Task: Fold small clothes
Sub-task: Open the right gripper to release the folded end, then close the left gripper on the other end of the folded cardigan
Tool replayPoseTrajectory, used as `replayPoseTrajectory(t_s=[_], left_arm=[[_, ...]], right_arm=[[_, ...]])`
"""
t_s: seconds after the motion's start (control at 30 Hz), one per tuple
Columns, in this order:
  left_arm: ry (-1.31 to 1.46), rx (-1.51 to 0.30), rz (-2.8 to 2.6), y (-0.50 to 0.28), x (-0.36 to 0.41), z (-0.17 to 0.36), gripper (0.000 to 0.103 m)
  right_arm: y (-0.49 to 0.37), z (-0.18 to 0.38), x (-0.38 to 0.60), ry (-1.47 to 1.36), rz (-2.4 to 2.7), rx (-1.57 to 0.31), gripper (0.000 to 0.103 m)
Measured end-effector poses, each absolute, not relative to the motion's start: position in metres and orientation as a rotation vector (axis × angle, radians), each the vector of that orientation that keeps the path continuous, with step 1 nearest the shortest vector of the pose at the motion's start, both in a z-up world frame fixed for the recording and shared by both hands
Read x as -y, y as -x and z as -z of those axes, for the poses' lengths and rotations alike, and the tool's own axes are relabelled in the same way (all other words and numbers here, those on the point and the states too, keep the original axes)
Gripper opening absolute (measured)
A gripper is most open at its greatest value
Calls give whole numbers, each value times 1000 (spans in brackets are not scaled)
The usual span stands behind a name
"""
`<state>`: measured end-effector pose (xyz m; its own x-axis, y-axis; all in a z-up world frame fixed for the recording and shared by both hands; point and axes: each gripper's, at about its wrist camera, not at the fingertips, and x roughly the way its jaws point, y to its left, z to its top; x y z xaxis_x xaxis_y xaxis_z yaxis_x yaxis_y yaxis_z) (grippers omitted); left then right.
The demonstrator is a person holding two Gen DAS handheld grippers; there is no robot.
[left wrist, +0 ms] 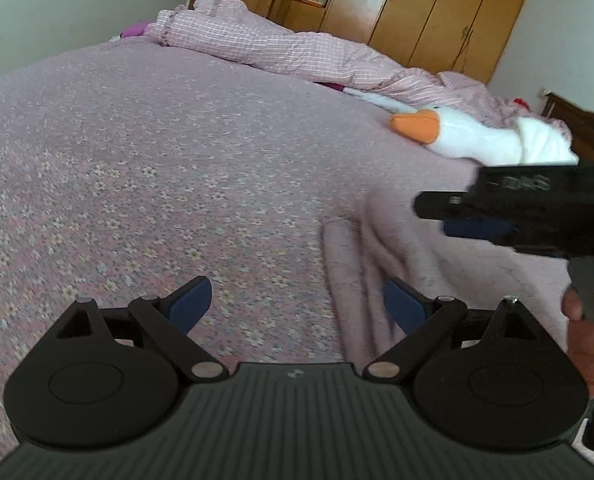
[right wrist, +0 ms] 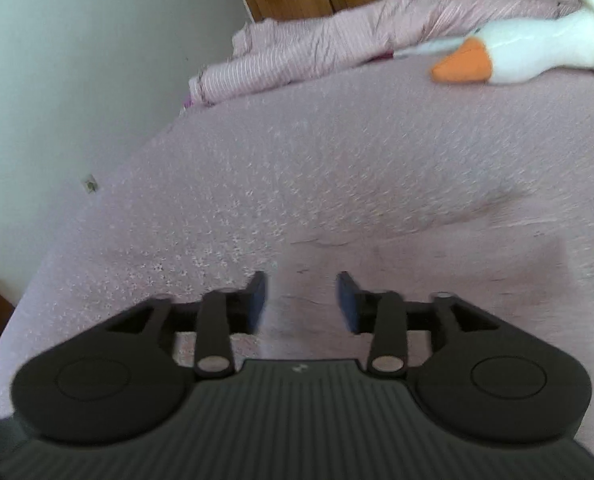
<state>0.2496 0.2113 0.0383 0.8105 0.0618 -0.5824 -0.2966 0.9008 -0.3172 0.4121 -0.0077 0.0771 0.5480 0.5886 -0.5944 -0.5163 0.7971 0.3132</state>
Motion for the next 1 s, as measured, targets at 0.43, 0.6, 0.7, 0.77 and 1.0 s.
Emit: replayPoseTrajectory(t_s=[0.43,0.6,0.7,0.77,1.0], left_arm=[[503,-568,-43,-231,-165,-36,62],[537,-554,15,-234,-158,-33,77],[544,-539,21,-234,-153,-32,80],[538,-556,23,-239,-148,-29,79],[556,-537,13,-242,-154,-26,13]], right_arm=[[-296,-30,154,4,-521,-537,58],[-285,-6,157,39,-479,-523,58],[-291,2,153,64,-435,-516,57],[-293,5,153,52,-415,-511,57],[-299,7,144,20,-381,-424,49]])
